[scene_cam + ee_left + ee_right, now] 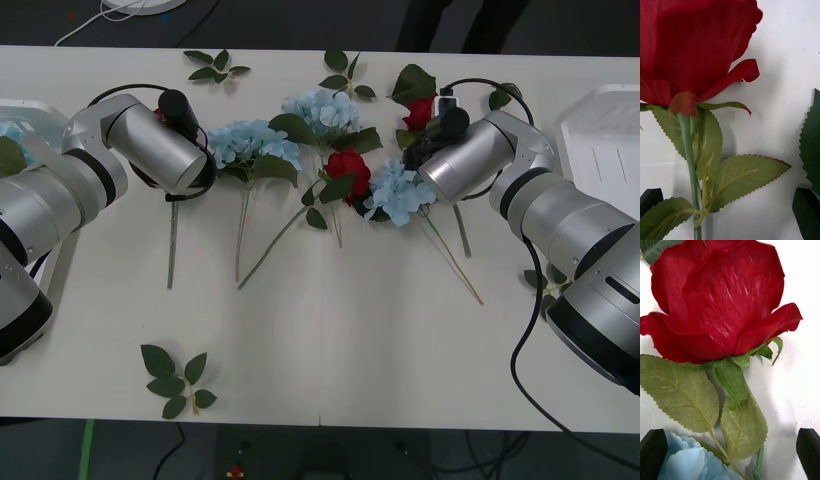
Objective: Place the red flowers into the right box and the blue flowers into the left box. If a person shows an open palm, hand one flower to the person first, then continue sorting.
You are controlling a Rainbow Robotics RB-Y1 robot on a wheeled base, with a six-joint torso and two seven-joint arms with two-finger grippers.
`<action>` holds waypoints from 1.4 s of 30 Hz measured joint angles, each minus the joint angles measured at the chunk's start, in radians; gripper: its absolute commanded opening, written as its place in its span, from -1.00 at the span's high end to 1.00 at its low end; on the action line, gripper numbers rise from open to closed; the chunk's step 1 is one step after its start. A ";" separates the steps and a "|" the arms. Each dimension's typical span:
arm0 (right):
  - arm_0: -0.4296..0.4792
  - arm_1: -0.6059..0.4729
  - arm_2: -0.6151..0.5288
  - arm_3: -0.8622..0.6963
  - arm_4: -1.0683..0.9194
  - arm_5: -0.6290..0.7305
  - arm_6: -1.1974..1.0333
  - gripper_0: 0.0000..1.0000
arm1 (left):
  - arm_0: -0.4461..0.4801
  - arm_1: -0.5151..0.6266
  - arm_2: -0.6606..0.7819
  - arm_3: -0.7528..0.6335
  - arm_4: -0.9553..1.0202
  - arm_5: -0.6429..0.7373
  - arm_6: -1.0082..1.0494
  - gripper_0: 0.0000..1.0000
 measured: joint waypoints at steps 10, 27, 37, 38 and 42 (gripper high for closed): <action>-0.008 0.002 0.044 0.015 -0.002 -0.038 -0.002 1.00 | -0.002 0.001 0.000 0.007 0.015 -0.009 0.000 -0.99; -0.010 -0.015 0.044 0.000 -0.040 -0.015 -0.002 1.00 | -0.005 0.027 0.092 0.014 0.101 0.183 0.000 -0.99; -0.010 -0.199 0.044 -0.312 -0.205 0.249 -0.002 1.00 | 0.015 0.031 0.106 0.015 0.178 0.140 0.001 -0.99; -0.010 -0.218 0.044 -0.337 -0.222 0.261 -0.002 1.00 | 0.020 0.036 0.106 0.015 0.196 0.123 0.001 -0.99; -0.010 -0.283 0.045 -0.413 -0.262 0.313 -0.002 1.00 | 0.033 0.044 0.108 0.015 0.224 0.067 0.001 -0.98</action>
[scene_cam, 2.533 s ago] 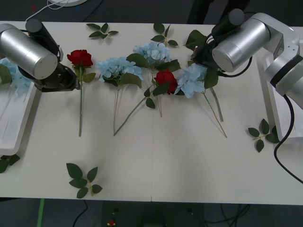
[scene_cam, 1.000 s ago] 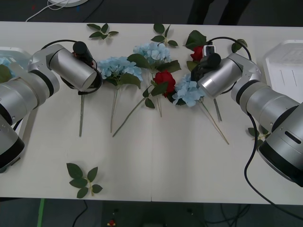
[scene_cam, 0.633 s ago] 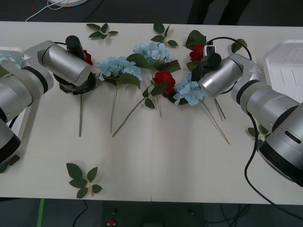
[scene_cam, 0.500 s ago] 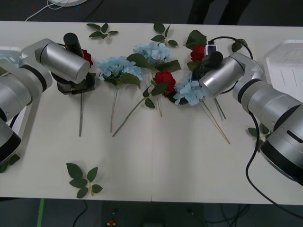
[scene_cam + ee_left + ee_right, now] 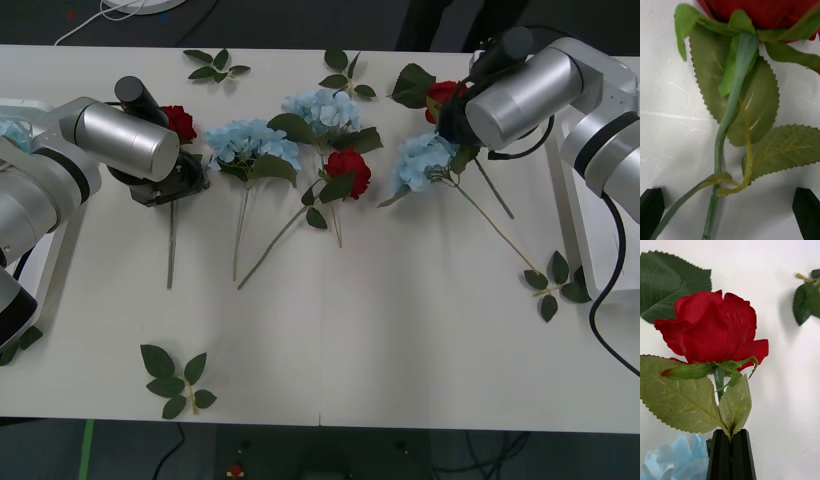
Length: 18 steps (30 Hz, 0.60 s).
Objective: Place the red flowers into the right box and the blue flowers into the left box. If a person shows an open palm, hand one flower to the person first, then continue sorting.
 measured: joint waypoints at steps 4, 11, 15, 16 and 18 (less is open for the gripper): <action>0.000 -0.070 0.002 -0.083 -0.064 0.052 0.000 1.00 | 0.001 0.001 0.002 0.000 0.000 -0.005 0.000 -0.71; 0.002 -0.199 0.007 -0.246 -0.170 0.142 0.000 1.00 | 0.004 0.006 0.002 0.000 -0.015 -0.014 0.001 1.00; 0.015 -0.254 0.008 -0.333 -0.199 0.147 0.000 1.00 | 0.005 0.005 0.002 -0.002 -0.037 -0.019 0.001 1.00; 0.021 -0.266 0.008 -0.353 -0.205 0.147 0.000 1.00 | 0.005 0.005 0.002 -0.002 -0.041 -0.019 0.001 1.00; 0.032 -0.285 0.008 -0.386 -0.211 0.147 0.000 1.00 | 0.005 0.005 0.002 -0.002 -0.047 -0.019 0.001 1.00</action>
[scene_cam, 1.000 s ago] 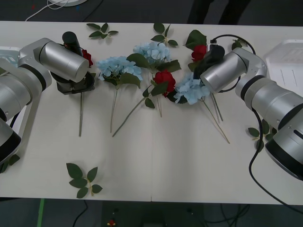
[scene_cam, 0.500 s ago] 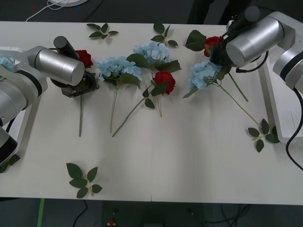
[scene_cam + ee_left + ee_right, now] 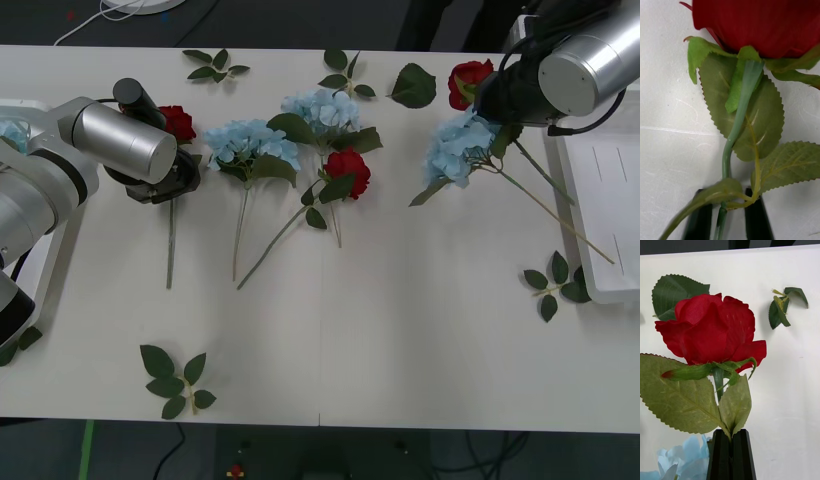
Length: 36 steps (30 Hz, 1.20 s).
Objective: Place the red flowers into the right box and the blue flowers into the left box. If a person shows an open palm, hand one flower to the person first, then continue sorting.
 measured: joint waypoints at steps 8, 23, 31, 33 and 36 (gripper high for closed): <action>0.033 -0.017 0.000 -0.048 0.009 -0.005 0.000 -1.00 | 0.001 0.000 0.000 0.000 -0.018 0.000 0.000 1.00; 0.052 -0.016 0.000 -0.056 0.063 -0.025 0.000 -1.00 | 0.016 0.000 0.049 0.000 -0.100 0.000 0.001 1.00; 0.053 0.041 0.001 0.040 0.232 -0.045 0.000 -1.00 | 0.019 0.004 0.243 -0.040 -0.166 0.212 0.000 1.00; 0.053 0.071 0.001 0.088 0.269 -0.071 0.000 -1.00 | 0.019 0.011 0.295 -0.077 -0.171 0.288 0.000 1.00; 0.053 0.118 0.001 0.173 0.326 -0.119 0.000 -1.00 | 0.019 0.031 0.376 -0.172 -0.179 0.433 0.000 1.00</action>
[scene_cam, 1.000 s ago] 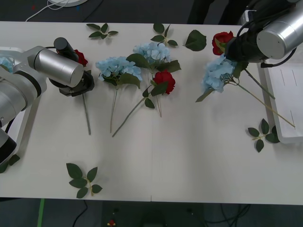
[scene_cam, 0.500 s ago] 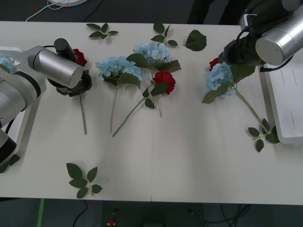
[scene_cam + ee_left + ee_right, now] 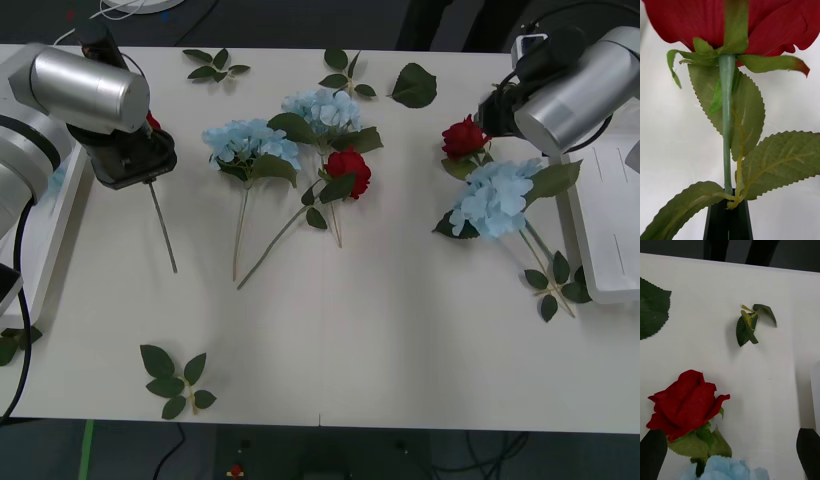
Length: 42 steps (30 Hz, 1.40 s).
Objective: Place the red flowers into the right box and the blue flowers into the left box. If a person shows an open palm, hand one flower to the person first, then continue sorting.
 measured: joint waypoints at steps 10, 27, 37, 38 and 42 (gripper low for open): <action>0.001 0.055 0.021 0.102 0.045 -0.029 0.012 -1.00 | 0.000 0.084 0.253 -0.358 -0.001 0.446 0.000 1.00; 0.002 0.168 0.157 0.393 0.094 -0.321 0.028 -1.00 | 0.000 0.106 0.542 -0.475 -0.001 0.636 -0.167 1.00; 0.001 0.197 0.155 0.444 0.100 -0.388 0.028 1.00 | 0.008 0.095 0.540 -0.665 0.024 0.599 -0.615 1.00; 0.001 0.200 0.155 0.444 0.099 -0.388 0.028 1.00 | 0.018 0.089 0.541 -0.699 0.026 0.582 -0.650 1.00; 0.002 0.209 0.155 0.447 0.098 -0.389 0.027 1.00 | 0.097 0.030 0.591 -0.848 0.072 0.504 -0.664 1.00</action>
